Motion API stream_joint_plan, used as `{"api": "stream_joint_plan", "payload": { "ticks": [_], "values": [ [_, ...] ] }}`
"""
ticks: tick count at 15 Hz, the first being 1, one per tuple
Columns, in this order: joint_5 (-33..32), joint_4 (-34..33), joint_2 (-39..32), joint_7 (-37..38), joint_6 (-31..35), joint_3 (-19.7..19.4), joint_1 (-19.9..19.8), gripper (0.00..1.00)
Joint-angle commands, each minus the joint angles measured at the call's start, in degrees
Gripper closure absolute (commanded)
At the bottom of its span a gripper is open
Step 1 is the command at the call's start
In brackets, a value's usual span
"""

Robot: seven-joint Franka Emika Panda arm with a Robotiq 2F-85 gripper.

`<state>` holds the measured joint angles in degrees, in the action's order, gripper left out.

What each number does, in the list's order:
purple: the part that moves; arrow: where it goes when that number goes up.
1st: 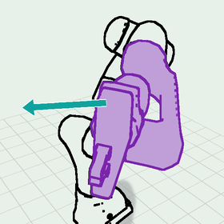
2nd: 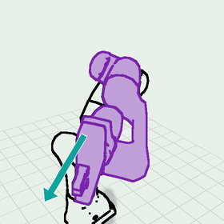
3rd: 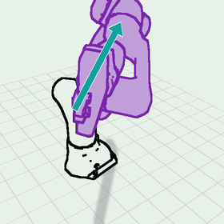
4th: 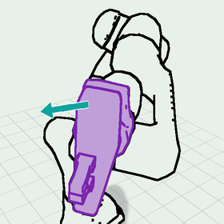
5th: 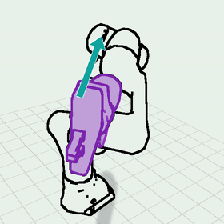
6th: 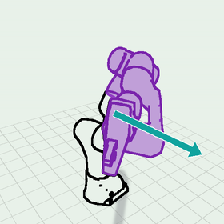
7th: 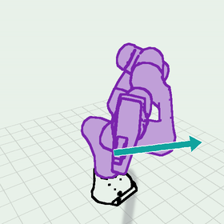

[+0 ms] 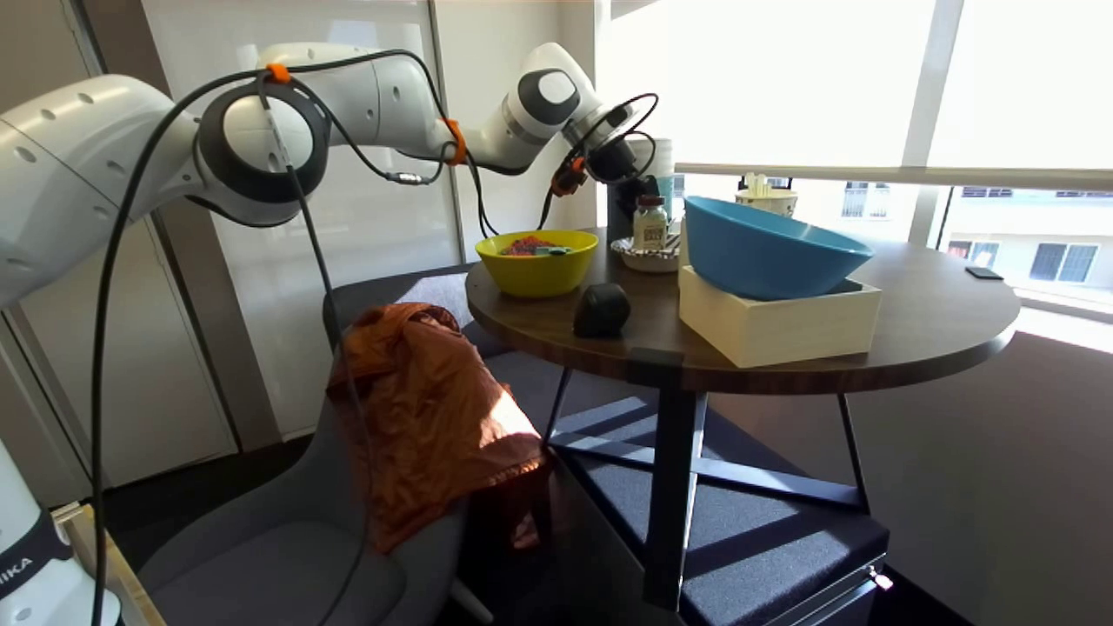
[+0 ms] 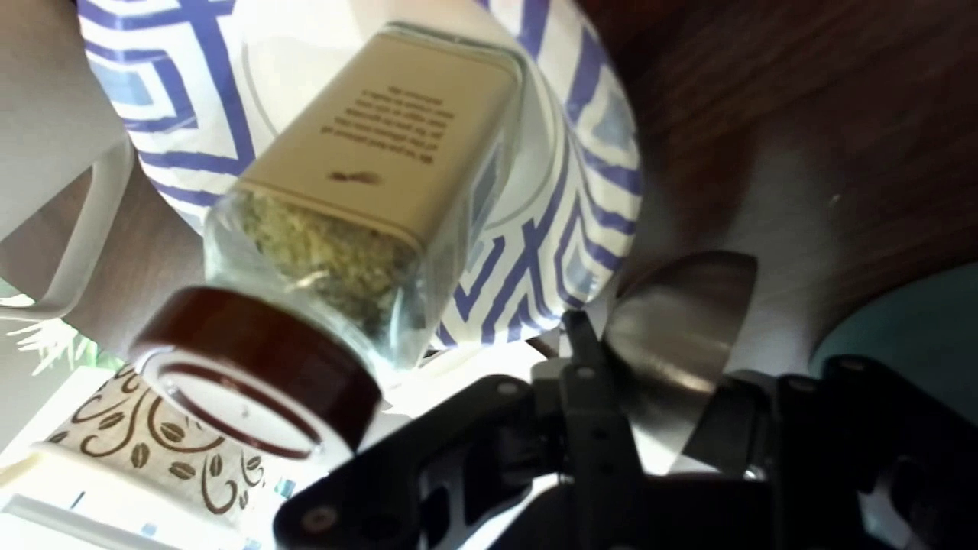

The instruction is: Put the spoon inside the flask

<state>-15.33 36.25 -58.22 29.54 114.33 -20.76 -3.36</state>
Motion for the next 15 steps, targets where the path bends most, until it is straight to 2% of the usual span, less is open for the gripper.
{"api": "stream_joint_plan", "payload": {
  "ticks": [1, 15],
  "values": [
    [-0.3, -3.0, -1.1, 2.4, -2.7, -0.9, 0.4, 0.99],
    [0.8, -6.7, 0.5, 10.3, -6.4, -0.5, -1.6, 0.99]
  ]
}}
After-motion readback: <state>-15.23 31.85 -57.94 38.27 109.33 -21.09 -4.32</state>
